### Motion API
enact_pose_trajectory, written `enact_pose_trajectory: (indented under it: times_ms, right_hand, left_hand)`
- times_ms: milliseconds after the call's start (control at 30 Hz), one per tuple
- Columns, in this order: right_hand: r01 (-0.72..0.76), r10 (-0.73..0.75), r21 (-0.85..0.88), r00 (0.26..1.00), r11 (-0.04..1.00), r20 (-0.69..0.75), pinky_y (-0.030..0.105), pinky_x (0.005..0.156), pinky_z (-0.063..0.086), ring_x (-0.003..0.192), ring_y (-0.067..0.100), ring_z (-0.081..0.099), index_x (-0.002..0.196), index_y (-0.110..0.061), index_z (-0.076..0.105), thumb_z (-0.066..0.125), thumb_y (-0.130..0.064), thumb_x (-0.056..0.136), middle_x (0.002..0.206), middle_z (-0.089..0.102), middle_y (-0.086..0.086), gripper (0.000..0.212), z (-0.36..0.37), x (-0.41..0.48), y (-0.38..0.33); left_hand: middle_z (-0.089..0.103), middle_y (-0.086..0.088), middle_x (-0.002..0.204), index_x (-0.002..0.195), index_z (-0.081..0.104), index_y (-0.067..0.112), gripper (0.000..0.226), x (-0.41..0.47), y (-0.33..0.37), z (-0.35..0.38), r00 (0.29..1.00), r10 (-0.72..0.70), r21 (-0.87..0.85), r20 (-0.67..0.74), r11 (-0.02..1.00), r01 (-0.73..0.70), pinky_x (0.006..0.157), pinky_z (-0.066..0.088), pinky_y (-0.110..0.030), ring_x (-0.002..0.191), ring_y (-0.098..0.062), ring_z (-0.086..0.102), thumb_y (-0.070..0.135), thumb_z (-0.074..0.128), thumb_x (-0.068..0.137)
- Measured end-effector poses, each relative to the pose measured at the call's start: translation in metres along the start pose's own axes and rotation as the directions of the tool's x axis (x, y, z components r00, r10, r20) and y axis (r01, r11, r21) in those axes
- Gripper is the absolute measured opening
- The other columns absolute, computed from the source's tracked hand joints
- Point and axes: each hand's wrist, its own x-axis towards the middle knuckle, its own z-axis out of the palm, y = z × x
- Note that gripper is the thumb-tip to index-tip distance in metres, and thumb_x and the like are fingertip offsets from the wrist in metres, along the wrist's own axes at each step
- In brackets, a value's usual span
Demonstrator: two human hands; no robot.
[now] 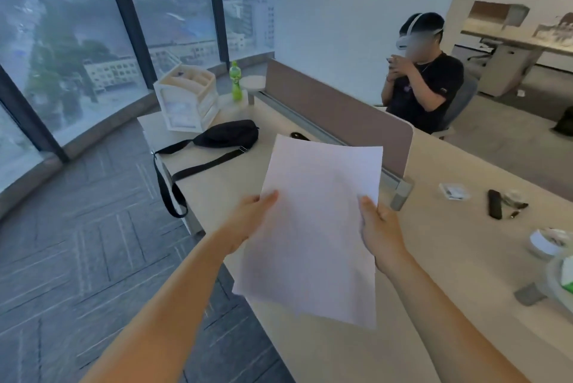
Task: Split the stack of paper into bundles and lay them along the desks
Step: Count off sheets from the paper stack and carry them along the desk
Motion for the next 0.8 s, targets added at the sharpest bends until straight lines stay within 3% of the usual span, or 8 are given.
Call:
enact_pose_trajectory:
  times_ms: [33, 100, 167, 333, 500, 633, 800]
  right_hand:
    - [-0.04, 0.04, 0.014, 0.999, 0.999, -0.033, 0.02, 0.043, 0.032, 0.039, 0.008, 0.04, 0.058, -0.014, 0.041, 0.044, -0.036, 0.102, 0.051, 0.041, -0.002, 0.05, 0.006, 0.015, 0.005]
    - [-0.095, 0.097, 0.02, 0.991, 0.995, -0.092, 0.022, 0.048, 0.035, 0.047, 0.012, 0.047, 0.06, -0.013, 0.048, 0.043, -0.036, 0.102, 0.054, 0.047, -0.001, 0.048, 0.02, 0.04, 0.014]
    - [-0.131, 0.133, 0.024, 0.985, 0.991, -0.11, 0.027, 0.054, 0.037, 0.058, 0.019, 0.051, 0.071, -0.009, 0.055, 0.041, -0.037, 0.101, 0.062, 0.051, 0.003, 0.044, 0.038, 0.065, 0.02]
    - [-0.197, 0.193, -0.004, 0.961, 0.98, -0.201, 0.033, 0.062, 0.04, 0.066, 0.023, 0.051, 0.066, -0.01, 0.045, 0.04, -0.038, 0.1, 0.065, 0.05, 0.002, 0.044, 0.09, 0.146, 0.039]
    - [-0.261, 0.25, -0.01, 0.934, 0.965, -0.254, 0.032, 0.065, 0.039, 0.067, 0.023, 0.049, 0.067, -0.015, 0.044, 0.038, -0.037, 0.101, 0.064, 0.048, -0.003, 0.041, 0.145, 0.238, 0.057]
    - [-0.297, 0.288, 0.01, 0.92, 0.955, -0.265, 0.031, 0.079, 0.044, 0.093, 0.025, 0.062, 0.104, -0.003, 0.063, 0.035, -0.037, 0.103, 0.096, 0.066, 0.005, 0.045, 0.196, 0.309, 0.068]
    - [-0.421, 0.396, -0.081, 0.892, 0.904, -0.217, 0.036, 0.095, 0.043, 0.119, 0.033, 0.057, 0.125, 0.003, 0.056, 0.03, -0.038, 0.103, 0.119, 0.062, 0.013, 0.053, 0.253, 0.393, 0.094]
  left_hand:
    - [0.067, -0.01, 0.082, 0.085, 0.066, 0.005, 0.043, 0.017, -0.003, 0.001, 1.0, 0.018, 0.065, -0.001, 0.998, -0.018, 0.073, 0.055, -0.038, 0.076, -0.027, 0.066, 0.044, 0.051, 0.096]
    - [0.042, -0.004, 0.064, 0.065, 0.043, 0.016, 0.039, 0.052, -0.01, 0.008, 0.998, 0.057, 0.175, -0.019, 0.983, -0.053, 0.053, 0.035, -0.025, 0.055, -0.017, 0.042, 0.034, 0.043, 0.1]
    - [0.029, 0.003, 0.061, 0.062, 0.028, 0.022, 0.04, 0.09, -0.015, 0.015, 0.991, 0.108, 0.27, -0.079, 0.959, -0.083, 0.046, 0.023, -0.022, 0.053, -0.011, 0.028, 0.025, 0.038, 0.101]
    - [0.044, 0.0, 0.07, 0.065, 0.036, 0.017, 0.038, 0.203, -0.026, 0.013, 0.99, 0.086, 0.432, -0.109, 0.901, -0.031, 0.067, 0.032, -0.031, 0.075, -0.019, 0.044, 0.029, 0.036, 0.101]
    - [0.062, -0.008, 0.078, 0.065, 0.047, 0.023, 0.047, 0.326, -0.028, -0.009, 0.99, 0.094, 0.544, -0.106, 0.839, -0.022, 0.078, 0.048, -0.043, 0.082, -0.03, 0.059, 0.055, 0.023, 0.091]
    - [0.065, -0.007, 0.102, 0.101, 0.064, 0.019, 0.053, 0.416, -0.021, -0.031, 0.991, 0.1, 0.712, -0.09, 0.702, -0.006, 0.076, 0.042, -0.036, 0.098, -0.033, 0.058, 0.048, 0.019, 0.099]
    - [0.066, -0.01, 0.099, 0.096, 0.063, 0.017, 0.053, 0.524, -0.039, -0.053, 0.996, 0.048, 0.79, -0.08, 0.612, 0.034, 0.07, 0.042, -0.035, 0.082, -0.03, 0.054, 0.048, 0.019, 0.098]
